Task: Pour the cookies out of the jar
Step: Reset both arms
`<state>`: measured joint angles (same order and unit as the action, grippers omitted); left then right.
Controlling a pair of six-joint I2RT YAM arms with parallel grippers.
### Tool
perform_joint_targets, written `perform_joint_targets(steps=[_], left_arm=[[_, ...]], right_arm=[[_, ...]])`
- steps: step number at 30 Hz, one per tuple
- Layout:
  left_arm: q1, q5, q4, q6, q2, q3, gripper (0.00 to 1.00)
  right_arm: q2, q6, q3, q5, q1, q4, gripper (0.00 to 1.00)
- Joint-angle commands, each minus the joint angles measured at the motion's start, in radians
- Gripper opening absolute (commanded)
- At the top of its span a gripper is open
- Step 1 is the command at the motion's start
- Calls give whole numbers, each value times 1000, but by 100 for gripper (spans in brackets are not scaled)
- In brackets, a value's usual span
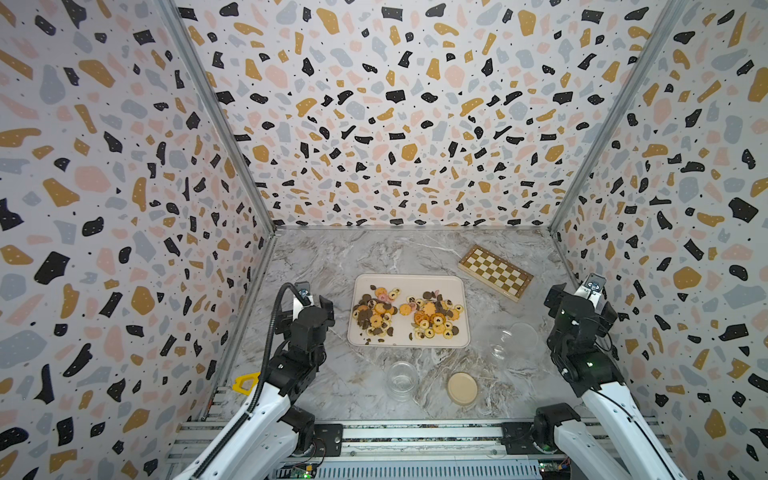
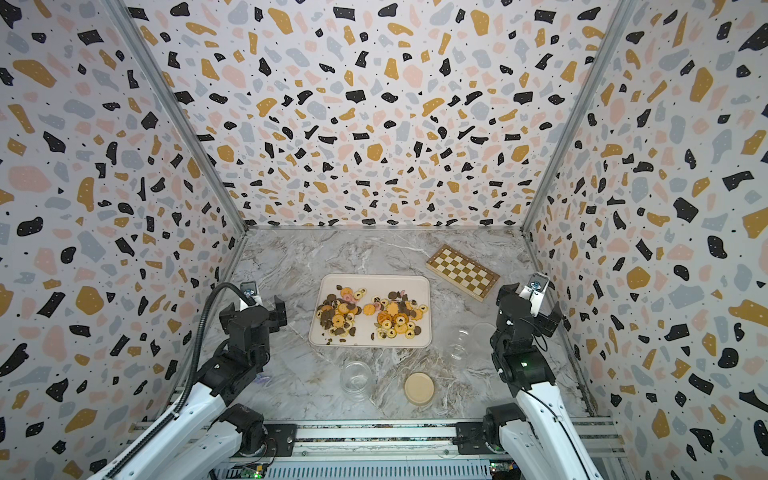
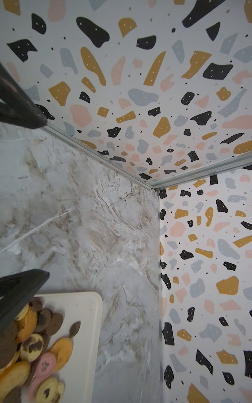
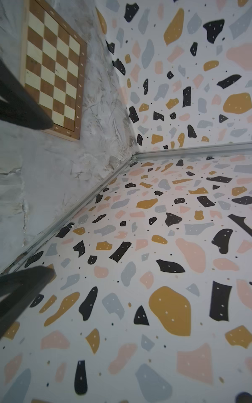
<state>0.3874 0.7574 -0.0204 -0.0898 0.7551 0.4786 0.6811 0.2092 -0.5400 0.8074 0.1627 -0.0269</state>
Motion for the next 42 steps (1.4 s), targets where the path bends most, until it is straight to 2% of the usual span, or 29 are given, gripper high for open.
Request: perform_joint_targets(steps=[1,3,6,8,11,14,16,18,19,22,25,26,29,31,32,33,35,37,38,42], left_arm=[[-44,4,232,61,40,-39,99],[-81,-34,271,43,66,-76,99],[-151,-102,377,7,117,-161,99],[-204,-169,452,1,169,-187,99],[-255,-207,557,-29,261,-176,99],[-286,-265,650,-29,371,-185,99],[-294,-289,716,-31,459,-187,99],[-301,-315,766,-23,541,-177,99],[-309,-352,784,-10,572,-166,99],[-340,-476,744,8,612,-123,99],[-355,-589,820,38,646,-150,99],[-355,-600,836,42,651,-158,99],[-355,-602,841,44,657,-158,99],[-355,-601,843,43,659,-157,99],[-355,-599,843,43,659,-156,99],[-355,-595,840,42,661,-155,99],[-351,-587,831,42,662,-150,99],[-343,-570,822,47,663,-144,99],[-341,-567,820,47,663,-144,99],[-341,-560,820,42,657,-146,99]], right_arm=[[0,166,67,-2,-42,163,100],[37,190,98,-9,-83,184,99],[79,146,179,6,-97,287,100],[96,199,218,28,-97,303,99],[121,292,309,25,-92,347,100],[192,226,378,50,-63,495,99],[269,211,396,25,-62,587,99],[347,161,397,-44,-61,715,99],[400,114,407,-105,-62,837,99],[525,27,410,-256,-77,1069,100],[648,-29,419,-449,-118,1247,99],[650,-46,390,-496,-118,1195,99],[716,-139,380,-667,-110,1242,99],[814,-156,443,-675,-107,1504,99],[793,-155,427,-677,-106,1453,99],[759,-142,391,-673,-107,1312,99],[797,-153,384,-636,-92,1347,99],[781,-148,349,-606,-82,1251,99],[795,-154,353,-594,-74,1283,99],[785,-157,345,-590,-66,1255,99]])
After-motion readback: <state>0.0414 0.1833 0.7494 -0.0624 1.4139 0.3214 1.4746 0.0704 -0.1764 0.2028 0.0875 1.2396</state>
